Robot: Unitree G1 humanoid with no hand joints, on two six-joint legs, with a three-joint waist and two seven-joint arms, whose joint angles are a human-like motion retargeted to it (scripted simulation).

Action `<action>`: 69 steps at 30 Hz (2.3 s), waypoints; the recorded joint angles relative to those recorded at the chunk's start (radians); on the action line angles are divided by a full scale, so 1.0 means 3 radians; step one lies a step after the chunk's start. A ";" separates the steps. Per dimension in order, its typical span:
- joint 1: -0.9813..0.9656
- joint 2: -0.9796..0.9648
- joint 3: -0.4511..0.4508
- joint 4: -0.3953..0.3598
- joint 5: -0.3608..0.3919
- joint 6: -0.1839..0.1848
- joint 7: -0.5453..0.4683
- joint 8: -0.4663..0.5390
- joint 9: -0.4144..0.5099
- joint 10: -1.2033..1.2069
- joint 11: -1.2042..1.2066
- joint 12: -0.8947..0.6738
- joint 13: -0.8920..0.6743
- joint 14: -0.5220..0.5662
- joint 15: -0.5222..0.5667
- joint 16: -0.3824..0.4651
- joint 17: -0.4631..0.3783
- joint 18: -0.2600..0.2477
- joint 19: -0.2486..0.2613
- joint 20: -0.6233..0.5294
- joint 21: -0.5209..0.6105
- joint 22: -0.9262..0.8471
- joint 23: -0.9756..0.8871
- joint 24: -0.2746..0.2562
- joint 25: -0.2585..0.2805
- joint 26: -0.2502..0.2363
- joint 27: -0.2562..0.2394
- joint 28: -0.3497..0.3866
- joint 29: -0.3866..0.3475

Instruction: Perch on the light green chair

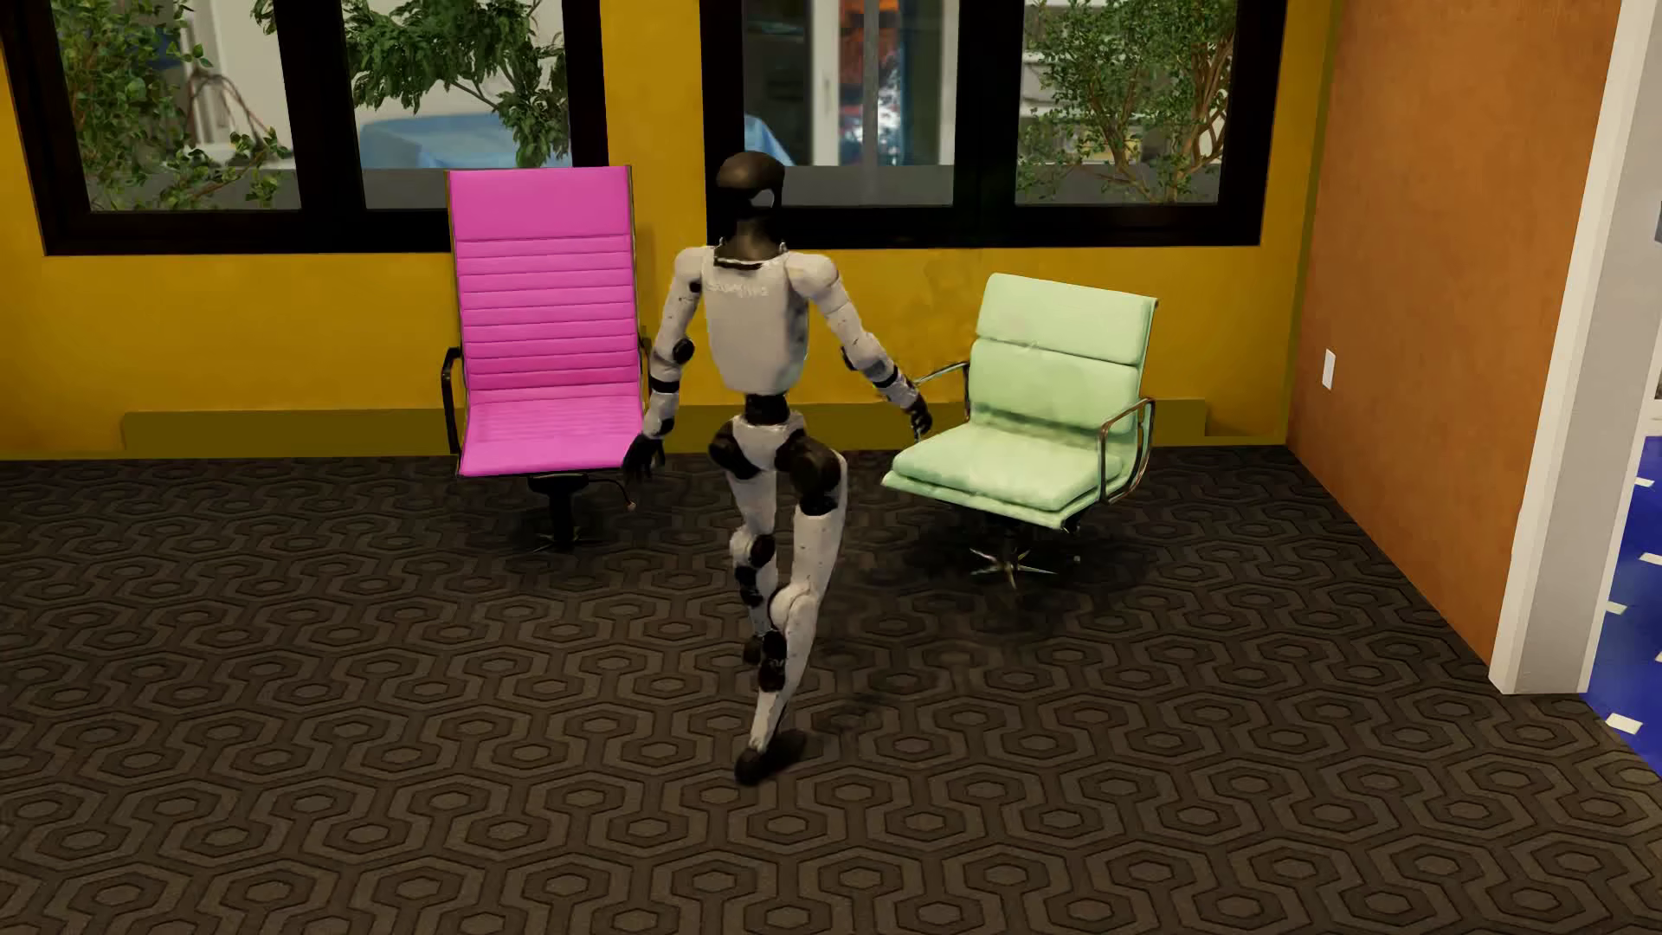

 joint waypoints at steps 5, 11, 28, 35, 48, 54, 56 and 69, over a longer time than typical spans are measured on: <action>0.0371 -0.0314 -0.0071 -0.0015 -0.0456 -0.0013 0.0150 0.0210 0.0102 0.0790 0.1903 0.0005 0.0187 -0.0075 0.0234 -0.0007 0.0188 -0.0204 0.0528 0.0113 -0.0164 0.0116 0.0018 0.0246 -0.0247 -0.0169 -0.0064 -0.0066 0.0042; 0.1384 -0.2245 -0.0524 -0.0193 -0.0440 0.0039 0.0518 0.0386 0.0289 0.0140 0.3300 -0.0971 0.0653 -0.0474 0.0302 0.0374 0.0403 0.0269 0.0463 -0.0493 -0.0567 -0.0204 0.0861 0.0555 -0.0466 -0.0255 0.0125 -0.0094 0.0248; 0.0144 -0.1617 -0.0252 -0.0075 0.0053 0.0043 -0.0261 0.0419 0.0449 0.1620 0.0912 -0.0796 0.0398 -0.0886 0.0258 -0.0070 0.0178 0.0122 -0.0030 -0.0453 -0.0065 -0.0510 0.0047 0.0426 -0.0348 -0.0467 -0.0123 0.0004 0.0091; -0.0136 -0.2743 -0.0418 -0.0070 -0.0024 -0.0035 -0.0041 0.0842 0.0831 0.1937 0.1821 -0.0979 0.0142 -0.1266 0.0262 0.0156 0.0454 0.0221 0.0060 -0.0579 0.0171 -0.0915 -0.0380 0.0498 -0.0484 -0.0296 0.0086 0.0233 0.0060; -0.2841 -0.5088 -0.0277 0.0295 -0.0682 -0.0179 -0.0370 0.0844 0.2020 0.5769 0.4847 -0.1430 -0.0393 -0.2256 -0.0619 0.0622 -0.0198 0.0206 0.0786 -0.0274 -0.0218 -0.1460 0.0010 0.0632 -0.0066 -0.0270 0.0390 0.0183 -0.0299; -0.2757 -0.5137 -0.0295 0.0435 -0.0692 -0.0178 -0.0432 0.0997 0.2312 0.6335 0.5363 -0.1728 -0.0242 -0.2399 -0.0546 0.0674 -0.0017 -0.0017 0.0930 -0.0360 -0.0349 -0.1443 -0.0043 0.0519 -0.0071 -0.0133 0.0324 0.0454 -0.0325; -0.2630 -0.4980 -0.0282 0.0411 -0.0786 -0.0163 -0.0430 0.0950 0.2275 0.6404 0.5426 -0.1697 -0.0078 -0.2403 -0.0594 0.0659 0.0052 0.0023 0.0972 -0.0431 -0.0446 -0.1408 -0.0044 0.0565 -0.0168 -0.0152 0.0305 0.0351 -0.0234; -0.2129 -0.4333 -0.0232 0.0280 -0.0934 -0.0144 -0.0390 0.0869 0.2120 0.6481 0.5484 -0.1743 0.0120 -0.2488 -0.0750 0.0238 0.0398 0.0165 0.1101 -0.0780 -0.0441 -0.0551 0.0478 0.0432 -0.0185 -0.0118 0.0378 0.0407 -0.0522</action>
